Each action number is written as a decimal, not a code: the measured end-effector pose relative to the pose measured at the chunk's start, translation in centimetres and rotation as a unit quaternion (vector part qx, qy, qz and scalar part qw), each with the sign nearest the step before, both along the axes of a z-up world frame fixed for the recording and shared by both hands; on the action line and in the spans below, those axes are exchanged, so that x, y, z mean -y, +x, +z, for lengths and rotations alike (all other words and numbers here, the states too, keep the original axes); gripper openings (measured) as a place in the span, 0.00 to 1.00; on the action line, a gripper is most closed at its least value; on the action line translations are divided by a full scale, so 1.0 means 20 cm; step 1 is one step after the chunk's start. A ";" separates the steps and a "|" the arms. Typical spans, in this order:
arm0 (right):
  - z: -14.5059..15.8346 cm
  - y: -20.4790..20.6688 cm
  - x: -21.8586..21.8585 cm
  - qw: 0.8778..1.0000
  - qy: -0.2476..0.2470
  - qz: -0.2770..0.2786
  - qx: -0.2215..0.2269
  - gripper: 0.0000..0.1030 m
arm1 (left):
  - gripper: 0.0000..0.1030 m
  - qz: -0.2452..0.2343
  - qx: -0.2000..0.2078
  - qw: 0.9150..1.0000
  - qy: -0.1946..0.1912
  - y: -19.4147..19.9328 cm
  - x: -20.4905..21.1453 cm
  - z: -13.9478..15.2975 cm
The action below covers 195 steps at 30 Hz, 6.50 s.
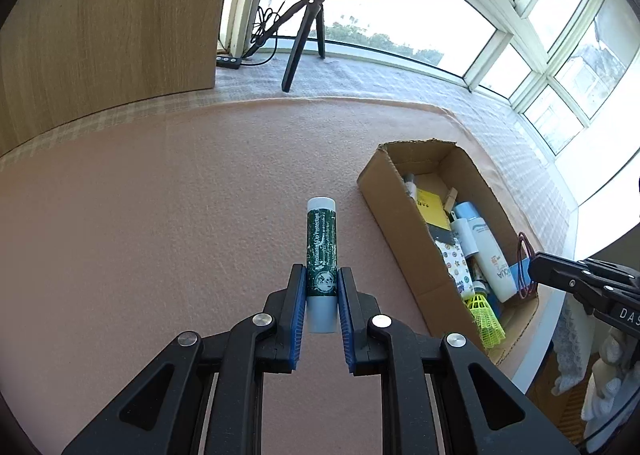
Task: Organize objects
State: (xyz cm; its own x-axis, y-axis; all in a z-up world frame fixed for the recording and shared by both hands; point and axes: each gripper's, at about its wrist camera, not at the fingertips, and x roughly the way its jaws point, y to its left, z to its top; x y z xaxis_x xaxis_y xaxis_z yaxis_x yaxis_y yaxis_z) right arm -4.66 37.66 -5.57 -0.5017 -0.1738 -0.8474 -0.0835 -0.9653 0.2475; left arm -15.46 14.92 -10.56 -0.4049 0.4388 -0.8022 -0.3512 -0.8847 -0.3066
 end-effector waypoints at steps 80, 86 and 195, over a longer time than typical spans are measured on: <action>0.04 0.07 0.04 0.999 0.010 -0.020 -0.027 0.58 | 0.71 -0.015 -0.076 0.995 -0.064 0.02 -0.16 0.29; 0.08 0.04 0.23 0.999 0.022 0.005 -0.039 0.59 | 0.71 0.018 -0.077 0.994 -0.072 0.14 0.08 0.31; -0.11 0.01 1.00 0.993 0.102 0.051 -0.042 0.68 | 0.81 0.183 -0.029 0.977 -0.106 0.59 1.00 0.10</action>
